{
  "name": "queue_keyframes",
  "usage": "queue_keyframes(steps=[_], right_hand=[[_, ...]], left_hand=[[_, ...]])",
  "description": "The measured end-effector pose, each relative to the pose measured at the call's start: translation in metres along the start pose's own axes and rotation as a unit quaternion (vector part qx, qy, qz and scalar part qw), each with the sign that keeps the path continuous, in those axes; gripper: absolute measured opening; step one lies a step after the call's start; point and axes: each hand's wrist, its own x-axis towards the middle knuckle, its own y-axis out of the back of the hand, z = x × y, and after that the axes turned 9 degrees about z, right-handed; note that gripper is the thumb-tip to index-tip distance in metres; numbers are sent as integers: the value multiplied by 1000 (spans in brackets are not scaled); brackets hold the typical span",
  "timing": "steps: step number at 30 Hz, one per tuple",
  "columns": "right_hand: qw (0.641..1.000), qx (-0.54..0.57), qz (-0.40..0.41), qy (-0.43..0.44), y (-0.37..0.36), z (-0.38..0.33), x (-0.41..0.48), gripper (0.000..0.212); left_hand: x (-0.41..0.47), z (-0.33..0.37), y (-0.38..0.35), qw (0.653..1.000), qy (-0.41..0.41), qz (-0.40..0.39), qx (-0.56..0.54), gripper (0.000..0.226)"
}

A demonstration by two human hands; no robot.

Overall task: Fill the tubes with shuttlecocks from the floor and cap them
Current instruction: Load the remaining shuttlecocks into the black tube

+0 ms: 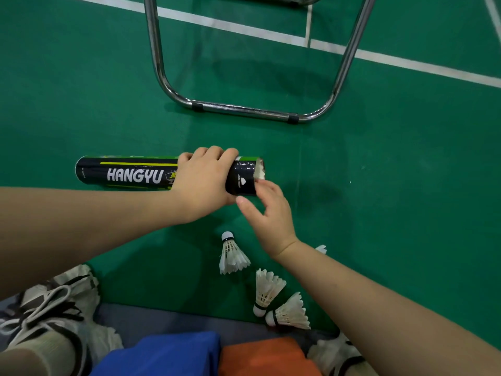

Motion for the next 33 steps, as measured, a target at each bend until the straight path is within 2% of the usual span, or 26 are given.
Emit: queue_keyframes(steps=[4, 5, 6, 8, 10, 11, 16, 20, 22, 24, 26, 27, 30, 33], right_hand=[[983, 43, -139, -109, 1, -6, 6, 47], [981, 39, -154, -113, 2, -6, 6, 47], [986, 28, -138, -91, 2, -6, 5, 49], [999, 28, -17, -33, 1, -3, 1, 50], [993, 49, 106, -34, -1, 1, -6, 47], [988, 52, 137, -45, -3, 4, -11, 45], [987, 17, 145, -65, -19, 12, -33, 59], [978, 68, 168, -108, -26, 11, -39, 58], [977, 52, 138, -156, -28, 18, -45, 60], [982, -71, 34, -170, -30, 28, -53, 67], [966, -188, -87, -158, -36, 36, -61, 71], [957, -216, -123, -152, -41, 38, -63, 68], [938, -271, -155, -148, -56, 38, -68, 57], [915, -311, -159, -199, -66, 43, -67, 60]], left_hand=[[-13, 2, -2, 999, -41, -15, 18, 70], [-15, 1, -2, 999, -47, -17, 16, 70], [-14, 1, -1, 999, -51, -15, 13, 69], [-9, 1, 2, 999, -51, 0, 10, 71], [-3, 0, 5, 999, -44, 15, 11, 73], [-2, -1, 5, 999, -45, 18, 15, 73], [-8, -5, -1, 998, -65, 8, 20, 73], [-5, -10, -2, 998, -49, 15, 22, 72], [-1, -15, 1, 999, -31, 20, 27, 73], [3, -18, 4, 999, -18, 25, 26, 75], [4, -17, 4, 999, -16, 27, 22, 76], [4, -15, 3, 999, -18, 26, 21, 75], [2, -9, 0, 999, -25, 16, 17, 75], [0, -7, 1, 999, -29, 15, 7, 74]])
